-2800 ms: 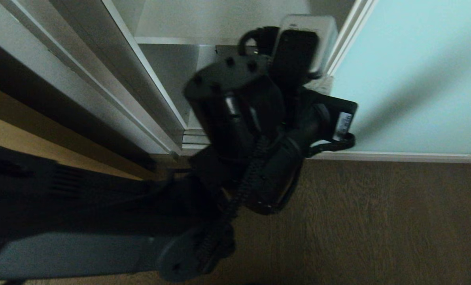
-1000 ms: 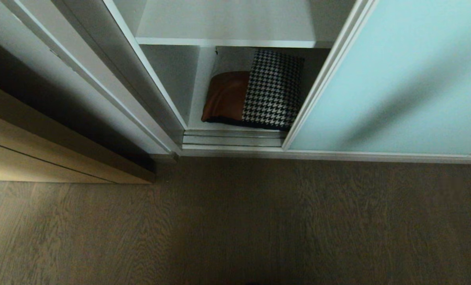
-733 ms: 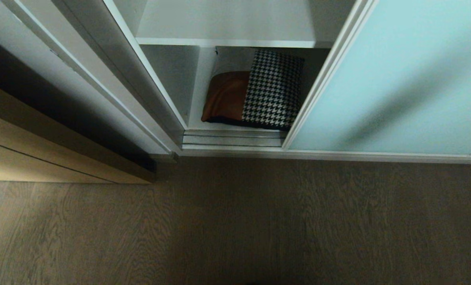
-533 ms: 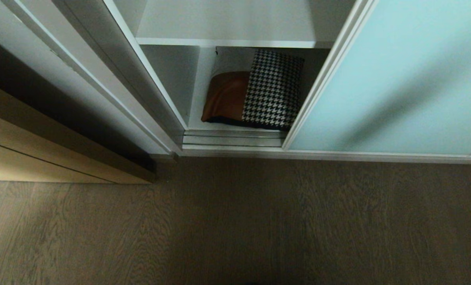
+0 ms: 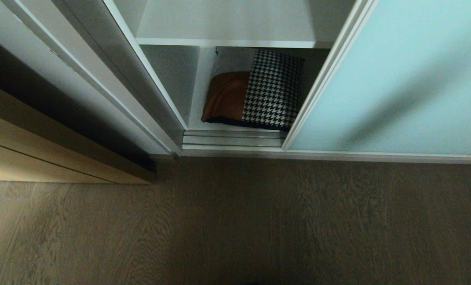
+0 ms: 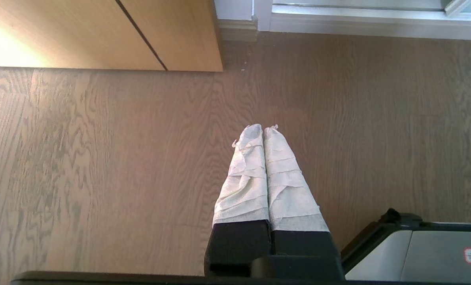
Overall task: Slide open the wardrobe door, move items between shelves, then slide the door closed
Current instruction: Open the door
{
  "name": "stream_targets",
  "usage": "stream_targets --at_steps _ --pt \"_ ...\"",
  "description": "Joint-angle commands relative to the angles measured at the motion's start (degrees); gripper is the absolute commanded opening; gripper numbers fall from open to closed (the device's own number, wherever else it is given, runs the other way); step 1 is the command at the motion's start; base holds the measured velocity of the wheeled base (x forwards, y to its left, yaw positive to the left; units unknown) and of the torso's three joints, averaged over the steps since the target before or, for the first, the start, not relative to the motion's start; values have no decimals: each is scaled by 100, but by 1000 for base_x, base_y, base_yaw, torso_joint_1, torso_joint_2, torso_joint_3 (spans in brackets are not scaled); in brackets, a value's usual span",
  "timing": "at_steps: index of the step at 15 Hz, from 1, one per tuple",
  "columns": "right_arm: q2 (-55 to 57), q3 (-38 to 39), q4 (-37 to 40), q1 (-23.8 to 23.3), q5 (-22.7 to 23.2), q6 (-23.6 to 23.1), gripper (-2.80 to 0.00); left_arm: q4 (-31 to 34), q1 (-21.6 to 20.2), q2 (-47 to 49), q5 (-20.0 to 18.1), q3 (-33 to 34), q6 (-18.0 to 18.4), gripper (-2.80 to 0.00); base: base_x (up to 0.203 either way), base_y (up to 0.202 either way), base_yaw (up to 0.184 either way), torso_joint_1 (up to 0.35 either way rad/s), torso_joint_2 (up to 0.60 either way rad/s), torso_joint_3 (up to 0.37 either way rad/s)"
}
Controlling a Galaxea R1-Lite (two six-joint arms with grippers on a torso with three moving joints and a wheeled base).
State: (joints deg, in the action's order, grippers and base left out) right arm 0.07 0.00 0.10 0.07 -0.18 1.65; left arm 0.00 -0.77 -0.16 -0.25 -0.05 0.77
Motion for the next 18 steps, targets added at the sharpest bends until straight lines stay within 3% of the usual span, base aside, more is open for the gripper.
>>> stream_targets --at_steps 1,10,12,15,18 --pt "1 0 -1 1 1 2 -280 0 -2 25 -2 14 2 -280 0 0 0 0 0 0" --pt "-13 -32 -91 1 69 -347 -280 0 -10 25 -2 14 2 -280 0 0 0 0 0 0" --pt "-4 -581 -293 1 408 -129 -280 0 -2 25 -2 14 2 -280 0 0 0 0 0 0" --pt "3 -1902 325 1 1053 291 -280 0 -2 25 -2 14 2 -280 0 0 0 0 0 0" --pt "480 -3049 1084 -3 2222 1198 -280 0 -2 25 -2 14 2 -280 0 0 0 0 0 0"
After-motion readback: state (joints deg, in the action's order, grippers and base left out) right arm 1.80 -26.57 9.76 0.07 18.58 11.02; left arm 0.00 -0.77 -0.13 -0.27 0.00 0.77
